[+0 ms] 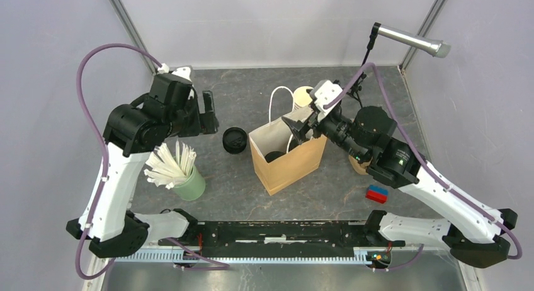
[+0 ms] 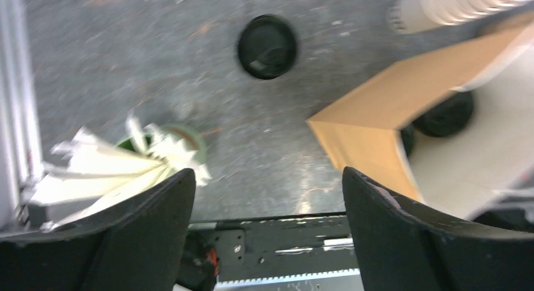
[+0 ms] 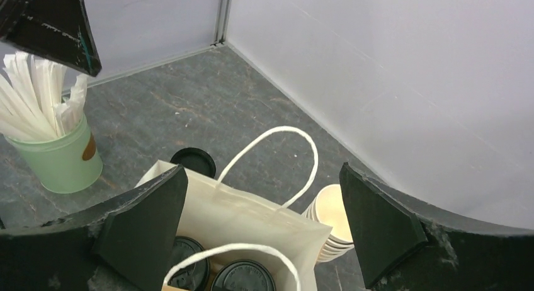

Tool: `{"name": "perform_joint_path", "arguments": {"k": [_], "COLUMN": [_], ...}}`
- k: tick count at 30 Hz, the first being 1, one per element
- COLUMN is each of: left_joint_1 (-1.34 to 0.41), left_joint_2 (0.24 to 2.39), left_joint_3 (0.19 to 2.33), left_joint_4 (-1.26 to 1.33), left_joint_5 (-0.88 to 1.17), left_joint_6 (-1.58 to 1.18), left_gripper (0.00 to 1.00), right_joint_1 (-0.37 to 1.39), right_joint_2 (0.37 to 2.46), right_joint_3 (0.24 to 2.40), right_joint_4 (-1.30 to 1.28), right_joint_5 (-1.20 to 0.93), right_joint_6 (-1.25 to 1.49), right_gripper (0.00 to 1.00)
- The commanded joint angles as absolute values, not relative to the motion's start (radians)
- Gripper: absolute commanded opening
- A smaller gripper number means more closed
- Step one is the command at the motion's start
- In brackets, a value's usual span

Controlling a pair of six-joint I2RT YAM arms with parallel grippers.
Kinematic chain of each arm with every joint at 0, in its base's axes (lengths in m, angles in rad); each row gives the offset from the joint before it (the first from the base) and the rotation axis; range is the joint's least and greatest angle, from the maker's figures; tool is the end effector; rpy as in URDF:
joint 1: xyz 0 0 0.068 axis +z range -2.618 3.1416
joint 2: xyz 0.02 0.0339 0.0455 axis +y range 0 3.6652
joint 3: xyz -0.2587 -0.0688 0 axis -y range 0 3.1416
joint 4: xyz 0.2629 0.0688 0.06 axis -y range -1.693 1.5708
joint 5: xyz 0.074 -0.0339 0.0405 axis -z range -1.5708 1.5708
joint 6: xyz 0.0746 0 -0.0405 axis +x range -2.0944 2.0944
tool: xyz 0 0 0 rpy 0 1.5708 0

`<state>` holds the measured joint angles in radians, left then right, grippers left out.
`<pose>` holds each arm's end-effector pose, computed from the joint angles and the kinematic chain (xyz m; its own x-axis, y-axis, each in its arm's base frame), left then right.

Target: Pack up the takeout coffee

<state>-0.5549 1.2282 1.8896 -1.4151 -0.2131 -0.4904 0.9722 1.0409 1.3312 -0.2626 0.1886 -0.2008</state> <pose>0.1875 -0.0977 0.4655 -0.6939 -0.1115 -0.7114 0.0647 0.9743 -0.2157 0.1644 0.2162 0.4735 0.1561 -0.1189 -0.9806 -0.6886 0.6986 -0.1943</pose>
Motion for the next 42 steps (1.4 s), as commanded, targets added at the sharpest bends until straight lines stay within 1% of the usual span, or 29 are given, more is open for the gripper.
{"name": "perform_joint_path", "arguments": {"k": [1,4,5,7,10,12,15,18,22,24,29,32,42], "left_joint_1": [-0.517,-0.479,-0.469,-0.432,-0.378,-0.362,-0.332,-0.306,-0.296,-0.296,-0.296,-0.296,-0.296], "left_joint_2": [1.204,1.144,1.139,1.143,1.152,1.141,1.103,1.081,1.035,1.012,0.976,0.965,0.943], "left_joint_3": [1.823,1.777,1.768,1.749,1.715,1.687,1.644,1.588,1.491,1.460,1.407,1.401,1.348], "left_joint_4": [-1.646,-1.629,-1.637,-1.646,-1.645,-1.646,-1.646,-1.647,-1.645,-1.645,-1.646,-1.647,-1.647], "left_joint_5": [-0.456,-0.494,-0.527,-0.543,-0.496,-0.487,-0.488,-0.406,-0.291,-0.280,-0.286,-0.283,-0.332], "left_joint_6": [-0.589,-0.653,-0.666,-0.662,-0.662,-0.673,-0.669,-0.630,-0.673,-0.700,-0.701,-0.680,-0.661], "left_gripper": [0.87,0.78,0.81,0.82,0.79,0.73,0.72,0.70,0.59,0.56,0.54,0.49,0.52], "right_joint_1": [0.968,0.968,0.969,0.968,0.968,0.968,0.968,0.968,0.968,0.968,0.968,0.968,0.968], "right_joint_2": [0.964,0.960,0.966,0.976,0.991,0.996,0.997,0.999,0.999,1.001,1.006,1.010,0.999], "right_joint_3": [1.219,1.189,1.189,1.194,1.202,1.206,1.201,1.203,1.203,1.206,1.215,1.223,1.204], "right_joint_4": [-0.145,-0.118,-0.118,-0.117,-0.118,-0.125,-0.134,-0.139,-0.145,-0.150,-0.152,-0.161,-0.160], "right_joint_5": [0.177,0.177,0.176,0.166,0.147,0.145,0.162,0.162,0.163,0.167,0.165,0.164,0.163], "right_joint_6": [-0.206,-0.247,-0.254,-0.262,-0.278,-0.292,-0.299,-0.289,-0.275,-0.272,-0.270,-0.272,-0.273], "right_gripper": [0.98,0.98,0.98,0.98,0.98,0.98,0.98,0.98,0.98,0.98,0.98,0.98,0.98]}}
